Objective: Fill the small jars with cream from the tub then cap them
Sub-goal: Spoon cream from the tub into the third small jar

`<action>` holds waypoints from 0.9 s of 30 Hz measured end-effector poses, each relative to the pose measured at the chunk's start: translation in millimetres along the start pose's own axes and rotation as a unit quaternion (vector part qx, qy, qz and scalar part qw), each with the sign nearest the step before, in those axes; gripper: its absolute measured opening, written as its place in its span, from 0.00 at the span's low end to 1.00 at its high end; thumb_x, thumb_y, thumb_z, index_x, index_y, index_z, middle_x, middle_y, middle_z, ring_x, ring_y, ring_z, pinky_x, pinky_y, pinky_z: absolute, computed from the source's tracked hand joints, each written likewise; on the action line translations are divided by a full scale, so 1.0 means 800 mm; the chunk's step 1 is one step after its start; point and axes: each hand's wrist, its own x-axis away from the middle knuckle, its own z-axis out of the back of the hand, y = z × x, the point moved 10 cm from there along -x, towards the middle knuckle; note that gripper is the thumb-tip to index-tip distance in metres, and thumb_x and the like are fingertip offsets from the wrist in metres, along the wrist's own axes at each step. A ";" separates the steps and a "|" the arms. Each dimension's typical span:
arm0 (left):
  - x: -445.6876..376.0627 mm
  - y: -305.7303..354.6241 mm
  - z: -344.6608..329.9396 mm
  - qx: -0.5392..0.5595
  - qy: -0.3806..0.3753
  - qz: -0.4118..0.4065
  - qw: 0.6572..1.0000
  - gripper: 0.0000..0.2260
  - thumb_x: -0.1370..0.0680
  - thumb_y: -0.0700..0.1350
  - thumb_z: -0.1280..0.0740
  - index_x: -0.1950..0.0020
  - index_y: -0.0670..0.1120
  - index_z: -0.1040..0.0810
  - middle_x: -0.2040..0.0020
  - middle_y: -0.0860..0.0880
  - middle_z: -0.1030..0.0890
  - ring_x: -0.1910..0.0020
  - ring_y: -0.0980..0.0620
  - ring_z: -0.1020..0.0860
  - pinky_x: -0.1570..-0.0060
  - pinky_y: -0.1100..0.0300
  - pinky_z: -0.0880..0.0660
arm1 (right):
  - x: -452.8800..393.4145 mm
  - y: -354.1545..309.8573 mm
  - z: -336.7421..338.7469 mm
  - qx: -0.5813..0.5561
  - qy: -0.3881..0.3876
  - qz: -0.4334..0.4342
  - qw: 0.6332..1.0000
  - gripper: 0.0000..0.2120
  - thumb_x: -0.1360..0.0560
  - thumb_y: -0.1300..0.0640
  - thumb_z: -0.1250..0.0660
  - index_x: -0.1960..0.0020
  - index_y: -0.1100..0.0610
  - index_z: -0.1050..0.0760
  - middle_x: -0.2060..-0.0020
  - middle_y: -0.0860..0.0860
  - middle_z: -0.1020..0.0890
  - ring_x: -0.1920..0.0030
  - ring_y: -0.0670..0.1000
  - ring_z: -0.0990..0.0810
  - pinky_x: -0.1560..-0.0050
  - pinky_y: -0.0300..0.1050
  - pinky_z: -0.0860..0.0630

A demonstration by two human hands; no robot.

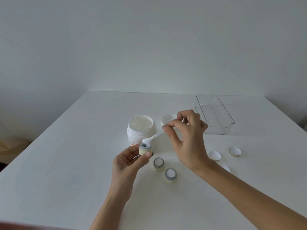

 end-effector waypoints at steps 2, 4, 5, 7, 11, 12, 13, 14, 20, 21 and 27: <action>0.000 -0.001 0.001 0.005 0.002 0.002 1.000 0.17 0.38 0.47 0.21 0.50 0.46 0.14 0.54 0.44 0.13 0.54 0.49 0.15 0.56 0.63 0.20 | 0.008 -0.017 0.007 0.030 0.030 0.081 0.996 0.09 0.24 0.50 0.34 0.60 0.51 0.20 0.55 0.48 0.30 0.56 0.50 0.30 0.51 0.43 0.45; 0.000 -0.001 0.002 0.009 0.003 0.003 1.000 0.17 0.38 0.47 0.21 0.50 0.45 0.14 0.54 0.44 0.13 0.54 0.49 0.15 0.56 0.63 0.20 | 0.018 -0.031 0.013 0.056 0.051 0.151 0.986 0.09 0.23 0.50 0.35 0.60 0.51 0.20 0.54 0.47 0.32 0.55 0.50 0.30 0.50 0.45 0.45; 0.000 -0.001 0.002 0.009 0.003 0.003 1.000 0.17 0.37 0.48 0.21 0.51 0.46 0.14 0.54 0.44 0.13 0.54 0.49 0.15 0.56 0.63 0.20 | 0.023 -0.037 0.015 0.066 0.060 0.181 0.979 0.09 0.23 0.50 0.34 0.60 0.50 0.20 0.54 0.47 0.32 0.55 0.50 0.31 0.51 0.46 0.45; 0.000 -0.001 0.002 0.009 0.002 0.004 1.000 0.16 0.37 0.48 0.21 0.51 0.46 0.13 0.55 0.45 0.13 0.54 0.49 0.15 0.56 0.63 0.20 | 0.032 -0.046 0.020 0.081 0.074 0.227 0.968 0.10 0.23 0.51 0.34 0.60 0.50 0.19 0.54 0.47 0.33 0.54 0.50 0.32 0.52 0.47 0.45; 0.000 -0.003 0.003 0.011 0.003 0.009 1.000 0.17 0.37 0.48 0.21 0.50 0.44 0.14 0.54 0.44 0.13 0.54 0.48 0.15 0.56 0.62 0.20 | 0.042 -0.048 0.027 0.093 0.072 0.266 0.957 0.02 0.28 0.55 0.27 0.60 0.50 0.17 0.54 0.47 0.32 0.54 0.50 0.31 0.55 0.50 0.42; 0.000 -0.003 0.003 0.008 0.003 0.009 1.000 0.17 0.36 0.48 0.21 0.50 0.44 0.14 0.54 0.44 0.13 0.53 0.48 0.15 0.55 0.62 0.20 | 0.043 -0.047 0.028 0.094 0.070 0.268 0.956 0.01 0.30 0.56 0.26 0.60 0.50 0.17 0.54 0.47 0.32 0.54 0.50 0.31 0.56 0.51 0.42; 0.000 -0.003 0.003 0.006 0.002 0.010 1.000 0.17 0.36 0.48 0.21 0.50 0.45 0.14 0.54 0.44 0.13 0.53 0.48 0.15 0.55 0.62 0.20 | 0.044 -0.045 0.029 0.093 0.068 0.268 0.956 0.02 0.30 0.56 0.25 0.59 0.50 0.17 0.54 0.48 0.32 0.54 0.50 0.31 0.56 0.52 0.41; 0.000 -0.003 0.003 0.005 0.001 0.010 1.000 0.17 0.36 0.48 0.21 0.50 0.45 0.14 0.54 0.44 0.13 0.53 0.48 0.15 0.54 0.62 0.20 | 0.044 -0.044 0.031 0.091 0.068 0.269 0.956 0.02 0.30 0.56 0.25 0.59 0.50 0.17 0.54 0.48 0.32 0.54 0.50 0.31 0.57 0.52 0.41; -0.001 -0.004 0.005 0.012 0.009 0.012 1.000 0.18 0.37 0.48 0.21 0.50 0.43 0.14 0.55 0.44 0.13 0.55 0.47 0.16 0.54 0.61 0.20 | 0.039 -0.034 0.049 0.058 0.097 0.243 0.963 0.06 0.25 0.51 0.32 0.57 0.48 0.18 0.54 0.47 0.32 0.55 0.50 0.31 0.54 0.51 0.41; -0.001 -0.004 0.005 0.013 0.010 0.010 1.000 0.18 0.37 0.47 0.21 0.50 0.43 0.14 0.55 0.44 0.13 0.54 0.47 0.15 0.54 0.61 0.20 | 0.034 -0.030 0.052 0.050 0.107 0.225 0.967 0.05 0.24 0.50 0.34 0.56 0.47 0.20 0.54 0.47 0.32 0.56 0.50 0.31 0.52 0.50 0.41; -0.001 -0.003 0.003 0.007 0.004 0.003 1.000 0.19 0.36 0.47 0.22 0.47 0.43 0.15 0.50 0.43 0.14 0.49 0.45 0.15 0.52 0.61 0.20 | -0.016 -0.012 0.043 0.037 0.116 0.104 0.987 0.06 0.24 0.48 0.34 0.59 0.47 0.21 0.54 0.48 0.29 0.56 0.52 0.29 0.50 0.48 0.44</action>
